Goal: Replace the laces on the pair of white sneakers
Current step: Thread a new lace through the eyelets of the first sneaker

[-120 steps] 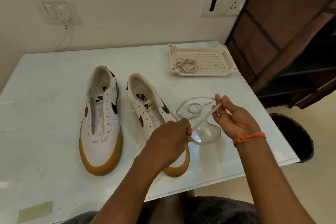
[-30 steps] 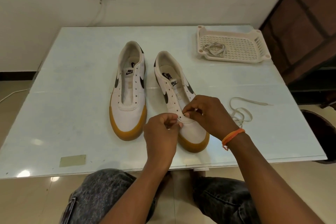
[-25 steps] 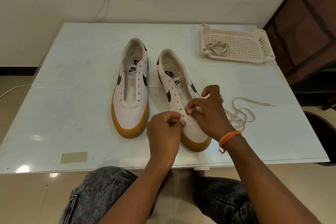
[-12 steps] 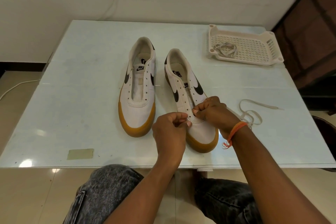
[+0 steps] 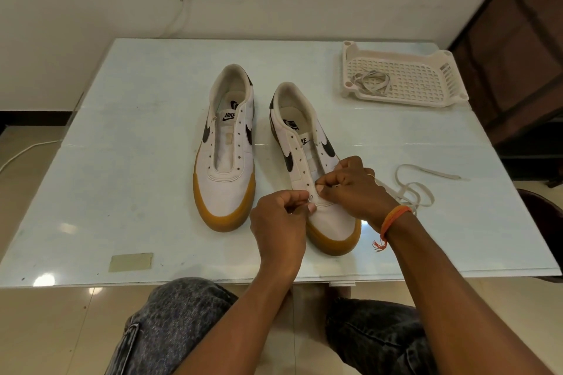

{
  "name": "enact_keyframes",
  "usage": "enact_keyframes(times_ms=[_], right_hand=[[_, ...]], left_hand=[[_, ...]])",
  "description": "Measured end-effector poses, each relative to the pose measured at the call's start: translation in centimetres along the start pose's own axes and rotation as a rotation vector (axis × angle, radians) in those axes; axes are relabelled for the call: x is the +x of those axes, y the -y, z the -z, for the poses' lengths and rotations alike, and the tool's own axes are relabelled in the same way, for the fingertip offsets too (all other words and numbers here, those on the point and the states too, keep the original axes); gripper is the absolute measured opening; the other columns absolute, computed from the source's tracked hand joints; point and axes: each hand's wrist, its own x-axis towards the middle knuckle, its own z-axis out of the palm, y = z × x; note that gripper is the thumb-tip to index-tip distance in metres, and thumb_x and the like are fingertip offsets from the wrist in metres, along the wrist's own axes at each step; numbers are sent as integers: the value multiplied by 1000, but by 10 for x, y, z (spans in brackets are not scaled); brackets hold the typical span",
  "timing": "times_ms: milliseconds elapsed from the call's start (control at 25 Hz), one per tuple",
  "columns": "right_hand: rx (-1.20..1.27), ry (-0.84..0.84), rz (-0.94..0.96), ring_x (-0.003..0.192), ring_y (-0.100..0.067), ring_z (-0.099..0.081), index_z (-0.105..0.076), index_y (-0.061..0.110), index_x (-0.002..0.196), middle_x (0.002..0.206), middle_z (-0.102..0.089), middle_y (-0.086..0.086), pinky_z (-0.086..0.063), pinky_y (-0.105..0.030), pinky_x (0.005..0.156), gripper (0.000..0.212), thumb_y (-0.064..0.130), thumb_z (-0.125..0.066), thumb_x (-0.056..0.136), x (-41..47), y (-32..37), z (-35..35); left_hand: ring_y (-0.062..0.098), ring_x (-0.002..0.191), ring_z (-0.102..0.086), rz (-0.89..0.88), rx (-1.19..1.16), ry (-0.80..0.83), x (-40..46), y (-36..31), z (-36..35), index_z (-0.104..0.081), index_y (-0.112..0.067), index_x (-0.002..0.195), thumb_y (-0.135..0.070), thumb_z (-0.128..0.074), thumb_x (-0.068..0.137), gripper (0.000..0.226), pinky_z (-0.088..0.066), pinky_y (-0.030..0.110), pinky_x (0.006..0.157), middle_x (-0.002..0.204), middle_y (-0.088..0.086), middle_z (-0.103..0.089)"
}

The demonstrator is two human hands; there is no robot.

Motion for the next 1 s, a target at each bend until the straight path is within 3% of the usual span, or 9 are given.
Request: enact_keyframes(times_ms=[120, 240, 400, 520, 600, 720, 840, 1000], right_hand=[[-94, -9, 13, 106, -18, -28, -71, 32, 103, 111, -27, 3, -27, -35, 89, 16, 38, -60, 93, -1, 1, 3], [-48, 16, 32, 103, -17, -28, -72, 27, 104, 111, -28, 2, -28, -34, 89, 18, 35, -59, 94, -2, 0, 5], [-44, 33, 36, 105, -17, -27, -71, 27, 107, 111, -28, 2, -31, -39, 97, 19, 34, -59, 94, -2, -2, 8], [-63, 25, 27, 108, -19, -29, -71, 30, 106, 112, -29, 2, -33, -43, 100, 18, 36, -60, 93, 0, -2, 6], [-15, 20, 31, 111, -19, -31, -70, 37, 97, 111, -32, 4, -32, -47, 104, 10, 39, -63, 91, -1, -2, 7], [-3, -23, 83, 110, -17, -39, -67, 51, 83, 110, -40, 7, -33, -49, 100, 4, 47, -67, 84, -6, -8, 18], [-42, 9, 128, 109, -15, -45, -69, 52, 90, 110, -44, 6, -35, -45, 96, 10, 50, -69, 81, -11, -14, 29], [-68, -8, 144, 105, -12, -46, -66, 52, 84, 108, -44, 8, -34, -43, 92, 6, 51, -70, 80, -12, -10, 27]], left_hand=[[5, 93, -67, -16, 19, 20, 1, 0, 0, -76, -20, 104, -20, -77, 82, 23, -43, 0, 73, 104, -6, -74], [11, 101, -68, -103, 165, 32, -3, -2, -1, -75, -18, 108, -25, -73, 87, 22, -42, 1, 76, 108, -4, -73], [15, 96, -69, -150, 213, 38, -3, -8, -1, -76, -17, 100, -25, -69, 90, 15, -54, 23, 91, 102, -2, -74], [10, 78, -66, -169, 253, 40, 0, -13, 0, -74, -17, 93, -25, -64, 92, 12, -55, 18, 82, 87, -4, -72], [9, 68, -61, -170, 310, 72, 2, -16, -1, -71, -18, 89, -27, -62, 93, 13, -47, 6, 67, 79, -5, -67], [8, 62, -58, -179, 360, 126, 10, -23, 12, -66, -18, 78, -26, -64, 91, 15, -38, 5, 52, 70, -6, -63], [6, 59, -57, -208, 391, 20, 24, -27, 43, -66, -17, 68, -19, -65, 86, 18, -38, 6, 51, 63, -6, -61], [10, 62, -60, -171, 349, -181, 45, -29, 72, -66, -15, 70, -16, -63, 87, 17, -44, 6, 62, 67, -4, -64]])
